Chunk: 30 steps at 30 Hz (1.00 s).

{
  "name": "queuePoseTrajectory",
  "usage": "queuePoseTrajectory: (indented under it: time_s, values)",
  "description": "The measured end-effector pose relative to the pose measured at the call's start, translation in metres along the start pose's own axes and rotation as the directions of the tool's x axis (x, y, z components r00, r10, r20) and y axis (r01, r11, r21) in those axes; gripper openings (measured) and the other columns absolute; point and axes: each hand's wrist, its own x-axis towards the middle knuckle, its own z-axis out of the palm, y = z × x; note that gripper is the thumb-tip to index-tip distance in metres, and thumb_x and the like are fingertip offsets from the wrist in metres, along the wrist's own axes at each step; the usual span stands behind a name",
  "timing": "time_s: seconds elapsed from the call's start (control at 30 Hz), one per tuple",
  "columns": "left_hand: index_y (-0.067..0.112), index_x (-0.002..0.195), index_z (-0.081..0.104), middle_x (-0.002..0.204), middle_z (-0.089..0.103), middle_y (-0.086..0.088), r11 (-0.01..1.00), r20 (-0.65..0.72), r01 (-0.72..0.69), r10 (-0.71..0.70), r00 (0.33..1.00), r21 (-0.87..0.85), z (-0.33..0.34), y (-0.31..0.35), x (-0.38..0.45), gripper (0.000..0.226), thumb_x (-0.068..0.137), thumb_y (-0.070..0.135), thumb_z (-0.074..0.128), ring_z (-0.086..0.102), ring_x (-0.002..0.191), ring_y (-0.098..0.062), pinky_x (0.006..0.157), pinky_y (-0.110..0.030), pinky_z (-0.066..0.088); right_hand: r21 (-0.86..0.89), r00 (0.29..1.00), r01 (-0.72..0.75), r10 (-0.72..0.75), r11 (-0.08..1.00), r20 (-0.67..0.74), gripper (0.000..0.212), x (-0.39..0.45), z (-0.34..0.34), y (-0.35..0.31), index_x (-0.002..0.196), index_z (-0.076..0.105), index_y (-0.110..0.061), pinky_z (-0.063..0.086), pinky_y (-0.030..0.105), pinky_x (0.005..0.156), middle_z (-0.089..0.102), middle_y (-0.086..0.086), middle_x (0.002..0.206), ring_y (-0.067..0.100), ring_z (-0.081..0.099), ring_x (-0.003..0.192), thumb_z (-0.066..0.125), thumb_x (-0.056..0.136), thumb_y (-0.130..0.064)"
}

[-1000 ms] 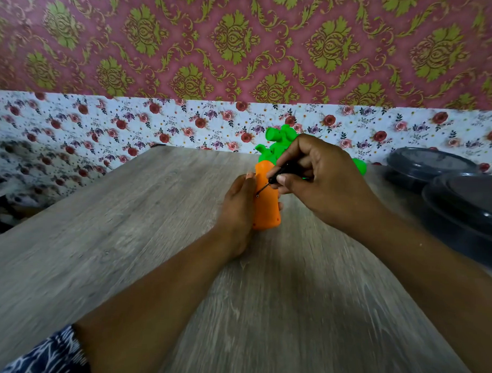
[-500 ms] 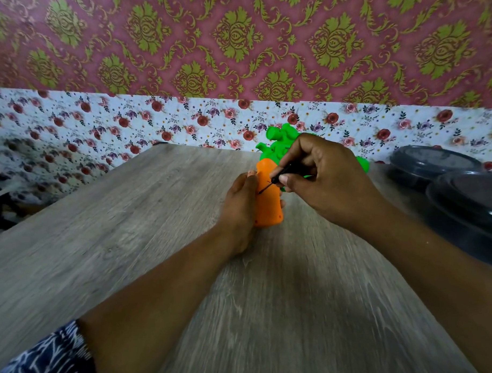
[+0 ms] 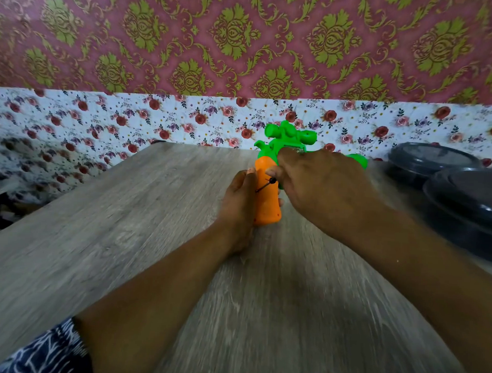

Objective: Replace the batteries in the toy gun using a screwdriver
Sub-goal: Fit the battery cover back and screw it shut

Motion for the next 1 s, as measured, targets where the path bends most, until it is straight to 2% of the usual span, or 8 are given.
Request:
queuePoseTrajectory:
  time_s: [0.1,0.33,0.43,0.53,0.63,0.7,0.8,1.0]
  values:
    - [0.002,0.121,0.052,0.099,0.069,-0.014,0.999,-0.028,0.008,-0.008,1.000,-0.033,0.002,0.000,0.001,0.038,0.103,0.030,0.032,0.071,0.070,-0.018,0.068,-0.034,0.058,0.074,0.982,0.000,-0.014,0.997,0.188,0.013,-0.001,0.003,0.000,0.107,0.044,-0.014,0.030,0.032,0.053,0.060,0.008,0.085,0.033,0.059,0.078,0.044,0.094,-0.016]
    - [0.008,0.118,0.051,0.094,0.068,-0.010,0.999,-0.034,0.034,-0.034,0.999,-0.001,0.001,0.001,0.004,0.035,0.104,0.030,0.028,0.070,0.065,-0.014,0.066,-0.033,0.056,0.079,0.970,0.033,-0.051,0.996,0.238,0.035,-0.001,-0.003,-0.003,0.124,0.028,-0.011,0.013,0.029,0.043,0.026,-0.006,0.059,0.012,0.025,0.047,0.038,0.091,-0.007]
    - [0.005,0.123,0.051,0.098,0.069,-0.009,1.000,-0.028,0.011,-0.011,1.000,0.002,0.001,-0.001,0.004,0.039,0.104,0.030,0.029,0.071,0.074,-0.017,0.071,-0.035,0.057,-0.010,0.974,0.081,-0.077,0.997,0.212,0.032,-0.001,-0.005,-0.002,0.122,0.019,-0.019,0.014,0.028,0.043,0.032,-0.005,0.060,0.014,0.024,0.047,0.037,0.096,-0.019]
    - [0.007,0.122,0.054,0.091,0.071,-0.004,0.999,-0.026,-0.007,0.008,1.000,0.038,0.001,-0.001,0.004,0.040,0.103,0.033,0.030,0.070,0.073,-0.015,0.072,-0.035,0.057,0.003,0.980,0.090,-0.089,0.996,0.179,0.029,0.000,-0.010,0.001,0.116,0.038,-0.018,0.013,0.027,0.045,0.056,0.007,0.079,0.023,0.038,0.062,0.032,0.098,-0.040]
    - [0.011,0.106,0.057,0.074,0.071,0.002,0.999,-0.012,-0.025,0.025,1.000,0.041,0.000,-0.001,0.001,0.033,0.103,0.031,0.032,0.069,0.062,-0.008,0.063,-0.028,0.057,-0.029,0.985,0.091,-0.086,0.995,0.150,0.043,-0.002,-0.014,-0.002,0.106,0.048,-0.014,0.014,0.028,0.046,0.057,0.010,0.080,0.033,0.054,0.076,0.026,0.096,-0.049]
    - [0.010,0.101,0.054,0.067,0.070,0.002,0.999,-0.006,-0.027,0.028,1.000,0.031,0.000,0.000,0.001,0.029,0.103,0.028,0.031,0.067,0.056,-0.006,0.054,-0.023,0.056,-0.003,0.989,0.066,-0.065,0.998,0.136,0.042,-0.003,-0.011,-0.001,0.107,0.044,-0.015,0.023,0.032,0.050,0.053,0.008,0.073,0.032,0.052,0.073,0.023,0.096,-0.048]
    - [0.008,0.102,0.052,0.080,0.067,-0.006,0.999,0.004,-0.021,0.021,1.000,0.026,0.002,0.000,0.002,0.029,0.103,0.027,0.030,0.069,0.060,-0.011,0.063,-0.029,0.056,0.170,0.987,0.026,-0.052,0.985,0.151,0.025,-0.002,-0.008,0.002,0.110,0.042,-0.017,0.036,0.036,0.058,0.052,0.005,0.075,0.028,0.048,0.068,0.031,0.098,-0.036]
    - [0.013,0.088,0.054,0.060,0.067,0.001,0.996,-0.018,-0.049,0.050,0.999,0.070,0.002,0.003,0.000,0.027,0.103,0.020,0.032,0.064,0.051,-0.006,0.048,-0.020,0.051,0.244,0.994,0.031,-0.055,0.969,0.092,0.014,-0.001,0.001,-0.001,0.107,0.044,-0.020,0.032,0.032,0.057,0.056,0.003,0.076,0.024,0.046,0.066,0.043,0.095,-0.029]
